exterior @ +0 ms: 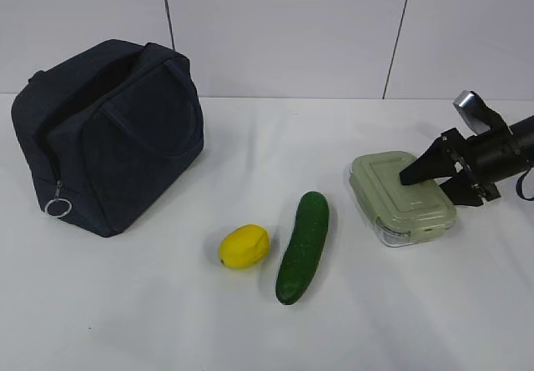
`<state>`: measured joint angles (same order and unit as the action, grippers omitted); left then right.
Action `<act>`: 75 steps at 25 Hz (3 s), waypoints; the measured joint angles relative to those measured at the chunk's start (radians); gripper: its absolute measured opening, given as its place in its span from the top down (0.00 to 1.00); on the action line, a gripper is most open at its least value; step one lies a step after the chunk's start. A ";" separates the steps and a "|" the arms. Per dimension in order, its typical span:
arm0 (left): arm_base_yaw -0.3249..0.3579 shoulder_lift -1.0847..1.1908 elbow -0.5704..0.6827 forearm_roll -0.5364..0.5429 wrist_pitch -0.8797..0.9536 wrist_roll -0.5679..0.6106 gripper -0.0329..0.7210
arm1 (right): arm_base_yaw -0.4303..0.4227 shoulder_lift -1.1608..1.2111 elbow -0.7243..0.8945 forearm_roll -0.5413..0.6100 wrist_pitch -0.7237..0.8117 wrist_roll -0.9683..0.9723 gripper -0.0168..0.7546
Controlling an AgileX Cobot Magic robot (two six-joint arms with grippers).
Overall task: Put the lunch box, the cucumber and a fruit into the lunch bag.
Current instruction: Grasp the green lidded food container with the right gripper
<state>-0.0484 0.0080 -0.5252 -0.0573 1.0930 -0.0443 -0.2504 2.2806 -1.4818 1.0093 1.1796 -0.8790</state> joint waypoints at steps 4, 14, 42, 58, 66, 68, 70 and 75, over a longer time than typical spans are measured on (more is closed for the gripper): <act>0.000 0.000 0.000 0.000 0.000 0.000 0.64 | 0.001 0.000 0.000 -0.001 0.000 0.010 0.23; 0.000 0.000 0.000 0.000 0.000 0.000 0.64 | 0.004 0.000 -0.005 -0.025 0.006 0.015 0.23; 0.000 0.000 0.000 0.000 0.000 0.000 0.64 | 0.012 0.000 -0.006 -0.018 0.025 0.023 0.34; 0.000 0.000 0.000 0.000 0.000 0.000 0.64 | 0.014 0.000 -0.006 -0.015 0.031 0.027 0.41; 0.000 0.000 0.000 0.000 0.000 0.000 0.64 | 0.014 0.000 -0.006 -0.011 0.031 0.049 0.41; 0.000 0.000 0.000 0.000 0.000 0.000 0.64 | 0.014 0.000 -0.006 -0.011 0.031 0.054 0.41; 0.000 0.000 0.000 0.000 0.000 0.000 0.64 | 0.014 0.000 -0.006 -0.007 0.029 0.058 0.41; 0.000 0.000 0.000 0.000 0.000 0.000 0.64 | 0.014 0.000 -0.006 0.002 0.024 0.095 0.41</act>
<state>-0.0484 0.0080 -0.5252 -0.0573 1.0930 -0.0443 -0.2363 2.2806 -1.4881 1.0109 1.2032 -0.7841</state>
